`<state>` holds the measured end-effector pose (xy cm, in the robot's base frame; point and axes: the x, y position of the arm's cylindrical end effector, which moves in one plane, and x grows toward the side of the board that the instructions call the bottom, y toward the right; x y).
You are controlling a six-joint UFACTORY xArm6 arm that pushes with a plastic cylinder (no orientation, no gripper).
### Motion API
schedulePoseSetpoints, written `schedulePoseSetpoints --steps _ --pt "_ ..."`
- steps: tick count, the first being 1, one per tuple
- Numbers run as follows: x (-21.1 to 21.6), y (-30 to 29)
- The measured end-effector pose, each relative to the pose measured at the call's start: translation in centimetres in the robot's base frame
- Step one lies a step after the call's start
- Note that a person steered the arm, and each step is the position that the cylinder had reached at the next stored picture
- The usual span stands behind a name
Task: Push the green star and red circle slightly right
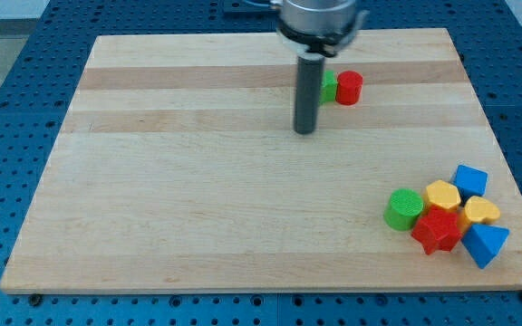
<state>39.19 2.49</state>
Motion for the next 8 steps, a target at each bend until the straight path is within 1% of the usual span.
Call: schedulePoseSetpoints --steps 1,2,3,4,8 --pt "-3.2 -3.4" --pt "-6.1 -3.7" --pt "-7.2 -0.5" --pt "-7.3 2.3" --pt "-6.8 6.8"
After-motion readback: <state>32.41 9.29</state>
